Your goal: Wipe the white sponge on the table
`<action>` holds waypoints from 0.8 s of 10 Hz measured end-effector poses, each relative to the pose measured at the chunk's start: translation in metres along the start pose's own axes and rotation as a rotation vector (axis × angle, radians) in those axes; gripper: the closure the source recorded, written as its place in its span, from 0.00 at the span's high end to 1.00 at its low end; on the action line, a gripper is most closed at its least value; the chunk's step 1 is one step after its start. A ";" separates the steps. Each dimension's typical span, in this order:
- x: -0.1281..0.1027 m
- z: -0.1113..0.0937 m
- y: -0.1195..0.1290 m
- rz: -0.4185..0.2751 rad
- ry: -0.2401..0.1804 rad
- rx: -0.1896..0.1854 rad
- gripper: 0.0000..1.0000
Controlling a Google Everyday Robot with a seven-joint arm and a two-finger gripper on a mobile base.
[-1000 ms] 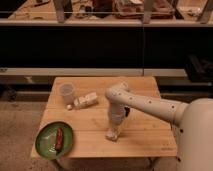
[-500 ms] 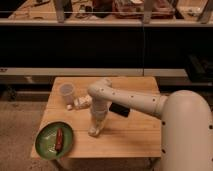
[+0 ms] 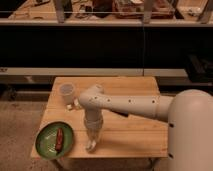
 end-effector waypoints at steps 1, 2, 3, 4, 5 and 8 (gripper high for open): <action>-0.006 0.002 0.013 0.003 -0.007 -0.015 0.00; -0.010 0.005 0.029 0.018 -0.017 -0.029 0.00; -0.010 0.007 0.043 0.040 -0.025 -0.040 0.00; -0.003 0.011 0.058 0.079 -0.029 -0.046 0.00; 0.007 0.016 0.071 0.122 -0.033 -0.048 0.00; 0.038 0.027 0.097 0.244 -0.036 -0.043 0.00</action>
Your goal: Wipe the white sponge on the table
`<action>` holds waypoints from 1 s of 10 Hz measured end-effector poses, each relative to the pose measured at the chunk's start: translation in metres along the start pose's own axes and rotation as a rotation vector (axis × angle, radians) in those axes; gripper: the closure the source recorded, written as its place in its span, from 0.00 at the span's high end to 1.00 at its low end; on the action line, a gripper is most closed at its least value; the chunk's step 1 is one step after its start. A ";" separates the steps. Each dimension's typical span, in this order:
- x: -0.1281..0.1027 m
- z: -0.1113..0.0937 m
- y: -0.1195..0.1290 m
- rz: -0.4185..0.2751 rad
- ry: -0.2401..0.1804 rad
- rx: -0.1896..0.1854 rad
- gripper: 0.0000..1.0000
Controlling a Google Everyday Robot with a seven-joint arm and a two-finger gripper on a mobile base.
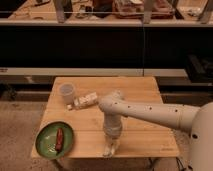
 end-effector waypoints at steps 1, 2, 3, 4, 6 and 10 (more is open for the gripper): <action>0.012 0.000 0.002 0.043 -0.004 0.010 0.00; 0.026 0.000 0.001 0.087 -0.010 0.026 0.00; 0.042 -0.001 -0.009 0.127 -0.015 0.050 0.00; 0.049 -0.002 -0.017 0.142 -0.017 0.065 0.00; 0.053 -0.012 -0.056 0.134 -0.013 0.098 0.00; 0.007 -0.034 -0.120 -0.016 0.024 0.125 0.00</action>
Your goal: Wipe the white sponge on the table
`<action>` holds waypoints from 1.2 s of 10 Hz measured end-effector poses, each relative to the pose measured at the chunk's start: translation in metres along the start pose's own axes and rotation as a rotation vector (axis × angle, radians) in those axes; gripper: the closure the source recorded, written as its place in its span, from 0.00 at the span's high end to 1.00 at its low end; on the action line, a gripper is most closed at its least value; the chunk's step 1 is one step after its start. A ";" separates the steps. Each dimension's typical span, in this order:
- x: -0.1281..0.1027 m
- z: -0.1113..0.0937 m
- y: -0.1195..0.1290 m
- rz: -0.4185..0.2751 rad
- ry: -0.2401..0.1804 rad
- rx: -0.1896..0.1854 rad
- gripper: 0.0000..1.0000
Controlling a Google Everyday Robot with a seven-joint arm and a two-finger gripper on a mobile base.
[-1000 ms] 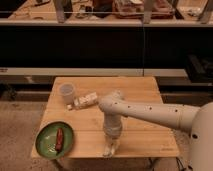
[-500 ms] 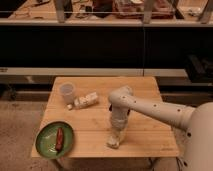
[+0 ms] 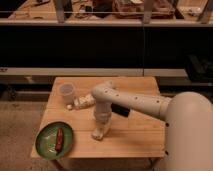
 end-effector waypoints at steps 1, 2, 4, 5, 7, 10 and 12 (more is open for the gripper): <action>-0.013 -0.003 -0.008 -0.040 0.008 0.002 0.00; -0.030 -0.007 -0.013 -0.095 0.020 -0.005 0.00; -0.055 -0.009 -0.002 -0.167 0.038 -0.040 0.00; -0.065 -0.009 0.010 -0.192 0.046 -0.062 0.00; -0.075 -0.009 0.037 -0.202 0.056 -0.101 0.00; -0.073 -0.003 0.076 -0.151 0.052 -0.146 0.00; -0.065 0.000 0.095 -0.105 0.046 -0.166 0.00</action>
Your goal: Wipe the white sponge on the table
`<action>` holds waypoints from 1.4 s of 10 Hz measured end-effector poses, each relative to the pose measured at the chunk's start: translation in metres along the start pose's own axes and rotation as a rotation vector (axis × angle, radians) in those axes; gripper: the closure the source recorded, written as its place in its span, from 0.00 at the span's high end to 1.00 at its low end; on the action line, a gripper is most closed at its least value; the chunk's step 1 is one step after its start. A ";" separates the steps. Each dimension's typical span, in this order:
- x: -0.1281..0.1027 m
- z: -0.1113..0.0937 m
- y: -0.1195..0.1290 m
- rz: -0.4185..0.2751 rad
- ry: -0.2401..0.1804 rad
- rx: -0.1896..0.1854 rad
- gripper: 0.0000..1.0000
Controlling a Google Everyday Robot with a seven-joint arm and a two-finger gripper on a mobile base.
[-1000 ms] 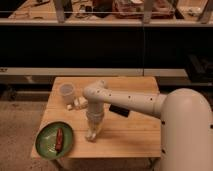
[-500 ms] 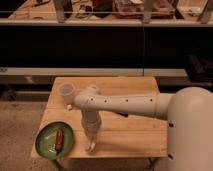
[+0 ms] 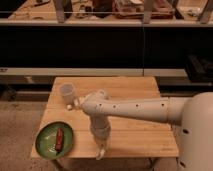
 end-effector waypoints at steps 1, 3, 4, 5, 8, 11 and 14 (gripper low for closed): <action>0.005 0.005 0.008 0.030 -0.014 -0.004 0.00; 0.021 0.012 0.020 0.114 -0.044 0.011 0.00; 0.032 0.018 0.025 0.170 -0.063 0.026 0.00; 0.041 0.022 0.028 0.208 -0.067 0.036 0.00; 0.078 0.036 0.034 0.346 -0.089 0.092 0.00; 0.107 0.026 -0.009 0.387 -0.100 0.182 0.00; 0.103 -0.010 -0.067 0.315 -0.107 0.279 0.00</action>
